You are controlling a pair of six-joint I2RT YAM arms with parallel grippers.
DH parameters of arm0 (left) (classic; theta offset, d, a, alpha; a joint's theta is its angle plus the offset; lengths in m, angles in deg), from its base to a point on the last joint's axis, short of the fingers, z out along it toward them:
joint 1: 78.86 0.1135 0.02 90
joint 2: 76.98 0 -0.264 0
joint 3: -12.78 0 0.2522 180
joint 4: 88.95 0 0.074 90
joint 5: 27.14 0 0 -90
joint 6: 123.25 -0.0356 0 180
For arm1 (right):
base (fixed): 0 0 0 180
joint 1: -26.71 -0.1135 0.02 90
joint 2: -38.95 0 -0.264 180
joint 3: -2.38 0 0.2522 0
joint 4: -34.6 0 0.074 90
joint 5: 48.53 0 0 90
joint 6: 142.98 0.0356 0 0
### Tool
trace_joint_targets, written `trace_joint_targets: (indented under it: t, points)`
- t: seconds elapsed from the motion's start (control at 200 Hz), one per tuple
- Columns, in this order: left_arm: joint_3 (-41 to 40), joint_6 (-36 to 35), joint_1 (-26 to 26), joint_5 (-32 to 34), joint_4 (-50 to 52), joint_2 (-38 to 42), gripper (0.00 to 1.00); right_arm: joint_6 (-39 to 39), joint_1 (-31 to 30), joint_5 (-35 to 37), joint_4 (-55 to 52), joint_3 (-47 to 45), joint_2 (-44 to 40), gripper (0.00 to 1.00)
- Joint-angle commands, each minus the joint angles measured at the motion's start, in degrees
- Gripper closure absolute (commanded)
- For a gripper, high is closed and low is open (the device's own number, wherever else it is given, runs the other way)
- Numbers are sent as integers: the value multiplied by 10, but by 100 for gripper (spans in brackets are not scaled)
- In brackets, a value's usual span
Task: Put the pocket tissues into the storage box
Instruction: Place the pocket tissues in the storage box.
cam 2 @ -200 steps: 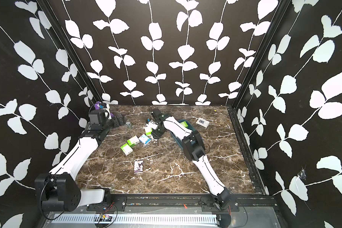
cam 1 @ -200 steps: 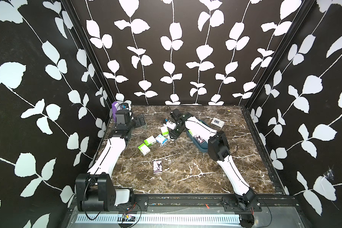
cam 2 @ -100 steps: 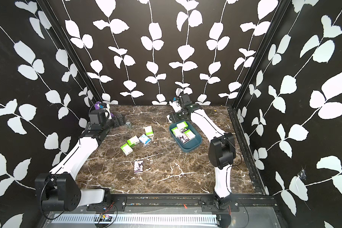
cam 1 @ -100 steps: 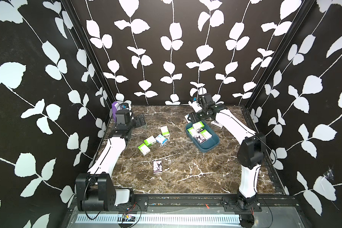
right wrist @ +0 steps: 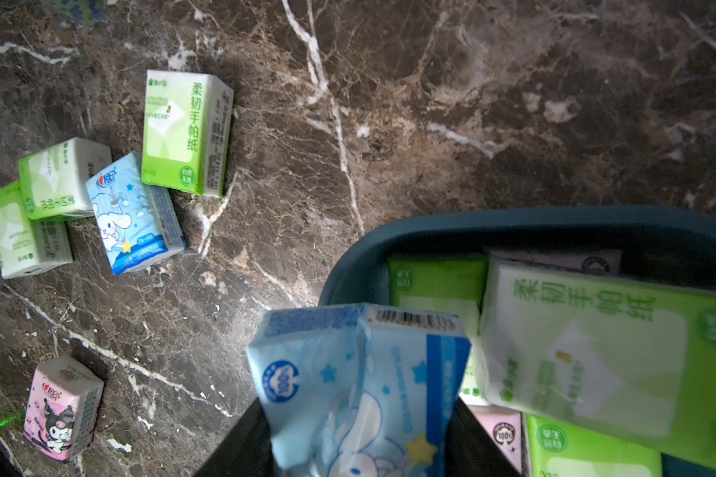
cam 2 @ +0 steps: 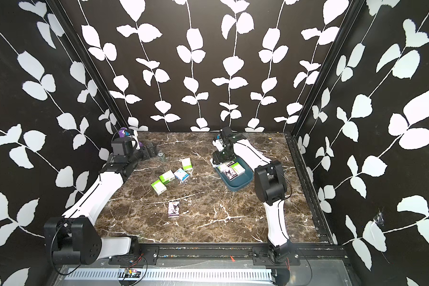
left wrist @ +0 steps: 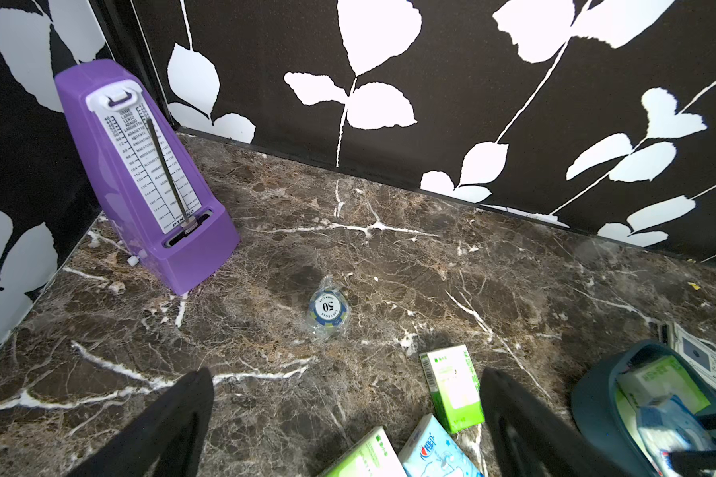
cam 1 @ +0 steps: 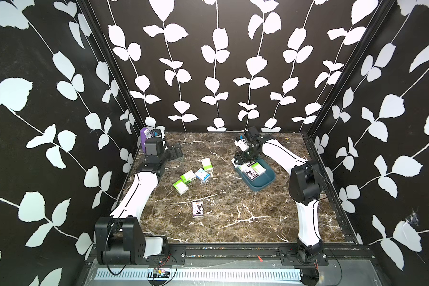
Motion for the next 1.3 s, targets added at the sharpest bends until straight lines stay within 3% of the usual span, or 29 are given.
trace_joint_targets:
  t: [0.0, 0.83, 1.296]
  points:
    - [3, 3, 3, -7, -11, -1, 1, 9, -2, 3, -12, 34, 7, 43]
    - [9, -8, 3, -1, -2, -1, 1, -16, 0, 77, -52, 84, 72, 37]
    - [9, -3, 3, -3, -1, 1, 1, -30, -1, 96, -64, 122, 87, 25]
